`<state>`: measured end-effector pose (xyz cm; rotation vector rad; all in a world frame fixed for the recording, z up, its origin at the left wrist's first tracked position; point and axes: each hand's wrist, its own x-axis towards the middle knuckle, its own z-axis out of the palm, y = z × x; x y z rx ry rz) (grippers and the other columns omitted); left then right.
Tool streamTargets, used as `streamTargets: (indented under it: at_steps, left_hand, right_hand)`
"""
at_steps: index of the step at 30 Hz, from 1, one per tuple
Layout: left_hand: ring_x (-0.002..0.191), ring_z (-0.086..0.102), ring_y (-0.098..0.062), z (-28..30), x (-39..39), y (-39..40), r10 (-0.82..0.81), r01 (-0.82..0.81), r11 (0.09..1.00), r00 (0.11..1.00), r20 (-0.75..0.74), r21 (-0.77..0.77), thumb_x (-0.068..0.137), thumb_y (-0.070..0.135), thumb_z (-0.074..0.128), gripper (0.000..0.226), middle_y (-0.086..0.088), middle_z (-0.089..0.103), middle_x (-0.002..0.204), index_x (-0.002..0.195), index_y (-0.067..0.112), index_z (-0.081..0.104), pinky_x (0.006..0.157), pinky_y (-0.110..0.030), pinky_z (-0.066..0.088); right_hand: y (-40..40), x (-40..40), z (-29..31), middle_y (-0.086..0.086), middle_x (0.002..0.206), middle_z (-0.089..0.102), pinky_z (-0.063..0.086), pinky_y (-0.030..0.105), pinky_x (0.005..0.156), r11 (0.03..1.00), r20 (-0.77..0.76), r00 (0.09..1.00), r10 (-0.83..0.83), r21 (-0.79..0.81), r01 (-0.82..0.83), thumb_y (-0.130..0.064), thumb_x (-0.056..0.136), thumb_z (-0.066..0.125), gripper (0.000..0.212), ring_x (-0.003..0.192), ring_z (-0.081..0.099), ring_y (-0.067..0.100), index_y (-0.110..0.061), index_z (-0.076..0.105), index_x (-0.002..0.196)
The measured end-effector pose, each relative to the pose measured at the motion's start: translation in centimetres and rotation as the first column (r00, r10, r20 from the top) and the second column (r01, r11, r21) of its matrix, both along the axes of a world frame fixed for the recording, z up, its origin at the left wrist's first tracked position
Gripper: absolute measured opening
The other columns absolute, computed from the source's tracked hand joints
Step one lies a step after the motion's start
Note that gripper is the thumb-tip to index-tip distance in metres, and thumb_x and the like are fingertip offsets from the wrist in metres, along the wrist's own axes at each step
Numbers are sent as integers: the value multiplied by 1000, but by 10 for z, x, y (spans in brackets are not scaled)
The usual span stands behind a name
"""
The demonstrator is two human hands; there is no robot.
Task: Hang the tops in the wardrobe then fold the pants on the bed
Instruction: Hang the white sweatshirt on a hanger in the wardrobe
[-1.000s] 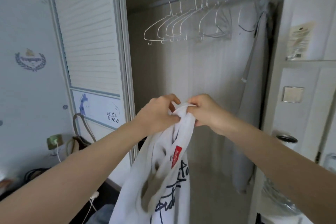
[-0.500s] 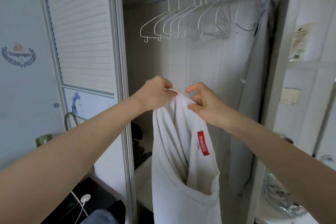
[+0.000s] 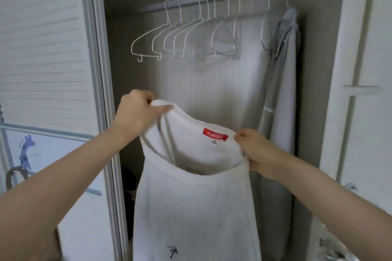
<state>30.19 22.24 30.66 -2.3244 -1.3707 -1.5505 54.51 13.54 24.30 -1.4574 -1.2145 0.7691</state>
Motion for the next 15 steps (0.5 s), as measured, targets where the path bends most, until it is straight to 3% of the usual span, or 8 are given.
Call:
streamTargets:
  at_steps: [2, 4, 6, 8, 10, 12, 13, 15]
  left_hand:
    - [49, 51, -15, -9, -9, 20, 14, -10, 1000, 982, -187, 24, 71, 58, 75, 53, 2, 48, 47, 52, 15, 50, 48, -28, 33]
    - [46, 53, -13, -17, -14, 43, 89, -62, 995, 919, -384, 81, 73, 70, 64, 57, 4, 49, 45, 50, 19, 49, 47, -26, 38]
    - [41, 50, -8, -25, -16, 64, 88, -68, 996, 895, -437, 62, 81, 71, 52, 60, 6, 47, 41, 48, 21, 46, 44, -24, 38]
    - [36, 46, -7, -34, -12, 79, 25, -20, 1000, 924, -382, 18, 86, 64, 51, 59, 5, 43, 37, 45, 22, 44, 43, -20, 33]
    - [37, 50, -8, -35, -4, 90, -51, 43, 998, 955, -291, -36, 89, 55, 55, 55, 3, 48, 40, 47, 21, 50, 44, -21, 38]
    - [42, 55, -5, -33, 4, 95, -176, 153, 957, 982, -72, -248, 91, 46, 62, 48, 1, 57, 46, 55, 13, 61, 50, -25, 47]
    - [52, 62, -7, -31, 8, 98, -226, 264, 869, 964, 139, -418, 90, 40, 65, 40, 1, 63, 52, 64, 10, 67, 56, -28, 51]
    - [81, 69, -24, -25, 14, 94, -197, 593, 504, 787, 585, -628, 89, 25, 69, 19, -10, 74, 80, 91, 7, 73, 72, -40, 57]
  right_hand:
    - [7, 3, 16, 7, 68, 47, 32, 28, 56, 988, 14, 998, -64, 139, 62, -12, 100, 42, 25, 61, 44, 16, -10, 53, 78]
    - [10, 3, 33, 11, 79, 48, 31, 31, 62, 956, 4, 993, -122, 270, 116, -9, 100, 42, 21, 73, 42, 22, 2, 58, 92]
    - [12, 3, 48, 12, 85, 52, 34, 33, 66, 919, -3, 990, -142, 371, 133, -6, 99, 43, 25, 79, 45, 23, 14, 58, 94]
    - [13, 2, 58, 16, 86, 58, 39, 34, 73, 898, 91, 979, -182, 422, 128, -6, 99, 45, 27, 81, 50, 21, 16, 60, 96]
    - [18, -1, 63, 16, 88, 64, 42, 30, 75, 877, 227, 939, -259, 462, 130, -6, 99, 46, 25, 80, 53, 16, 9, 65, 93]
    - [23, -1, 63, 6, 85, 66, 42, 19, 72, 875, 337, 888, -312, 466, 131, -6, 99, 45, 26, 76, 55, 8, 0, 68, 89]
    - [27, 1, 62, 1, 83, 65, 41, 12, 69, 881, 402, 853, -334, 455, 130, -6, 99, 44, 26, 76, 56, 5, -4, 68, 89]
    - [33, 9, 60, -6, 84, 64, 39, 4, 67, 902, 540, 762, -358, 410, 134, -9, 100, 44, 25, 79, 56, 1, -9, 68, 92]
